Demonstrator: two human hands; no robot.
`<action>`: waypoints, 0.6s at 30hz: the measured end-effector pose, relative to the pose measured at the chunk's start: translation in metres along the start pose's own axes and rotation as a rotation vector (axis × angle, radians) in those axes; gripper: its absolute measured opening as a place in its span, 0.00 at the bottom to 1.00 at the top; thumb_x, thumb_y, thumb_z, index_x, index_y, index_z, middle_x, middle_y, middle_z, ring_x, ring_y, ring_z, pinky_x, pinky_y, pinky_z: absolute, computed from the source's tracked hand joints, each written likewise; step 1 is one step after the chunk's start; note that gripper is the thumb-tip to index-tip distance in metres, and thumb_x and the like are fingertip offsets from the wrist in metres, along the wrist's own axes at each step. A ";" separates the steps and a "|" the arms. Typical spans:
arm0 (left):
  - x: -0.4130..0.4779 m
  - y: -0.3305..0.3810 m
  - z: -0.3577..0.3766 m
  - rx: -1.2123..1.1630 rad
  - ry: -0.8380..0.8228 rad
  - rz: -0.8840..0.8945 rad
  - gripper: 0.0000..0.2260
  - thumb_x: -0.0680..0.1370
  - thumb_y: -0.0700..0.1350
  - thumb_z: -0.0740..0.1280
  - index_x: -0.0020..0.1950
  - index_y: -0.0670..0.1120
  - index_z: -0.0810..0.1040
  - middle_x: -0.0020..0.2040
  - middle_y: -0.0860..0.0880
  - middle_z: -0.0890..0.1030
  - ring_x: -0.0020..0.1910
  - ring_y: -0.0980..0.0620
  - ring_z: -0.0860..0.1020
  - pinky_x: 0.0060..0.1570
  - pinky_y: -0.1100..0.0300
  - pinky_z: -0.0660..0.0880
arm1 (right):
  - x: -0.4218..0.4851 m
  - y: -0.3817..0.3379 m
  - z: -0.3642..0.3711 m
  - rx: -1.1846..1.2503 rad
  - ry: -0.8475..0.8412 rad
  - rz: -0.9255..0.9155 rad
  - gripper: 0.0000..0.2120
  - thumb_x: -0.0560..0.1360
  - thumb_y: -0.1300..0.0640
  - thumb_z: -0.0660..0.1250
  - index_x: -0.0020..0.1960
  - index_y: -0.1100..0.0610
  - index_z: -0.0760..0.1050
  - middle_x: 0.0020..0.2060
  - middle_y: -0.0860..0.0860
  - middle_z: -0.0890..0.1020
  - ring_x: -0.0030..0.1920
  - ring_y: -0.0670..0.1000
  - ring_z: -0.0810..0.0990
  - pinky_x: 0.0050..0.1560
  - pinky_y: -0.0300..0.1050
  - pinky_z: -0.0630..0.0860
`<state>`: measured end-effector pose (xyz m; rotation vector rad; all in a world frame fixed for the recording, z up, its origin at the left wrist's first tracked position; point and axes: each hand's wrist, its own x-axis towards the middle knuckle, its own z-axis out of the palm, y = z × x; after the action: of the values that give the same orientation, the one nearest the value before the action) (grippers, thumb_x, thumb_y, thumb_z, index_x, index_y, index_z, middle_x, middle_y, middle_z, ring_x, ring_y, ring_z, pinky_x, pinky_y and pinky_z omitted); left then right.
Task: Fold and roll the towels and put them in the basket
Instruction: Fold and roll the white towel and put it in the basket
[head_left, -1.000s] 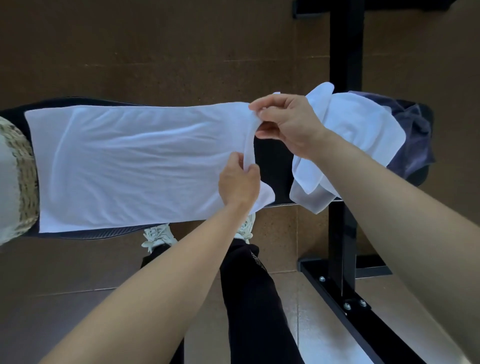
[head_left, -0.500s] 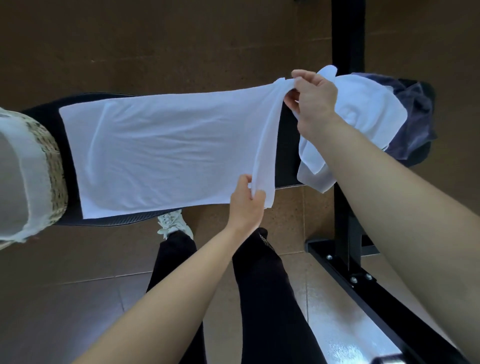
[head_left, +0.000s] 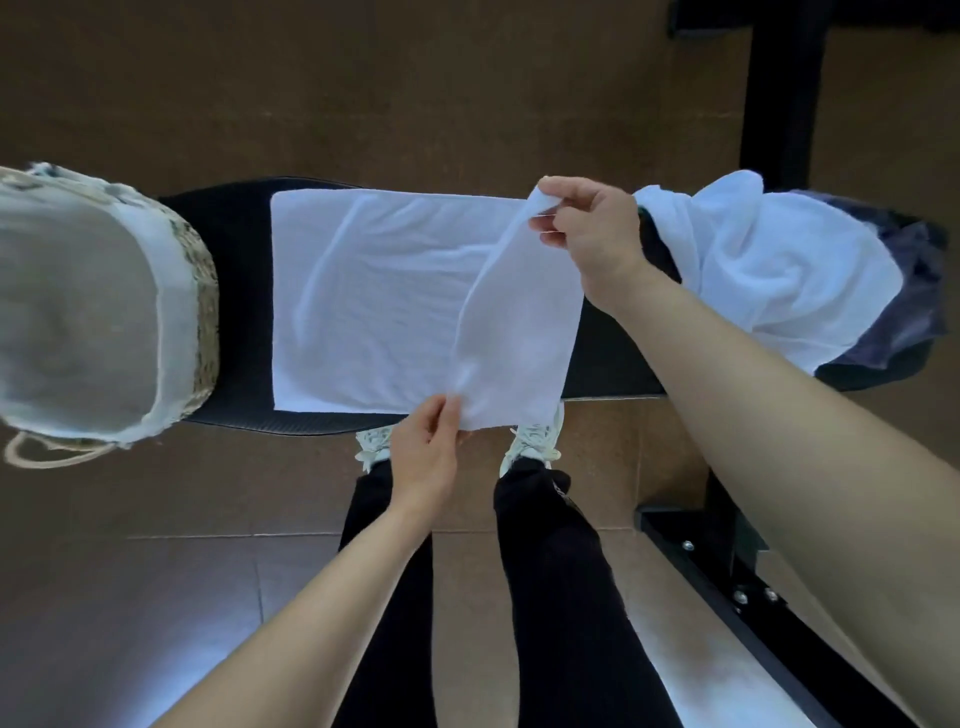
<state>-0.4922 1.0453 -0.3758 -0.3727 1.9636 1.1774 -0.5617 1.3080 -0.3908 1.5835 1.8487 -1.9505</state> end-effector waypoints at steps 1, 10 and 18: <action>0.003 -0.003 -0.014 -0.020 0.063 -0.017 0.12 0.84 0.48 0.67 0.45 0.43 0.82 0.36 0.51 0.80 0.38 0.53 0.80 0.49 0.50 0.80 | -0.001 -0.002 0.015 -0.037 -0.018 -0.026 0.15 0.80 0.70 0.62 0.58 0.57 0.83 0.53 0.54 0.85 0.47 0.49 0.87 0.47 0.39 0.83; 0.024 -0.035 -0.105 -0.046 0.286 -0.055 0.04 0.81 0.48 0.71 0.47 0.55 0.84 0.39 0.55 0.86 0.40 0.50 0.85 0.53 0.45 0.82 | -0.013 -0.027 0.138 -0.153 -0.110 -0.178 0.05 0.78 0.65 0.69 0.50 0.59 0.84 0.40 0.54 0.87 0.40 0.50 0.88 0.42 0.43 0.84; 0.055 -0.049 -0.153 0.043 0.484 -0.046 0.05 0.81 0.50 0.70 0.50 0.52 0.84 0.42 0.56 0.85 0.45 0.53 0.83 0.55 0.47 0.80 | -0.003 -0.033 0.236 -0.337 -0.018 -0.289 0.05 0.71 0.59 0.71 0.39 0.51 0.83 0.32 0.46 0.85 0.35 0.49 0.85 0.41 0.52 0.85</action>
<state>-0.5714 0.8990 -0.4092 -0.7302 2.3711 1.0826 -0.7272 1.1388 -0.4159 1.2556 2.3552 -1.6122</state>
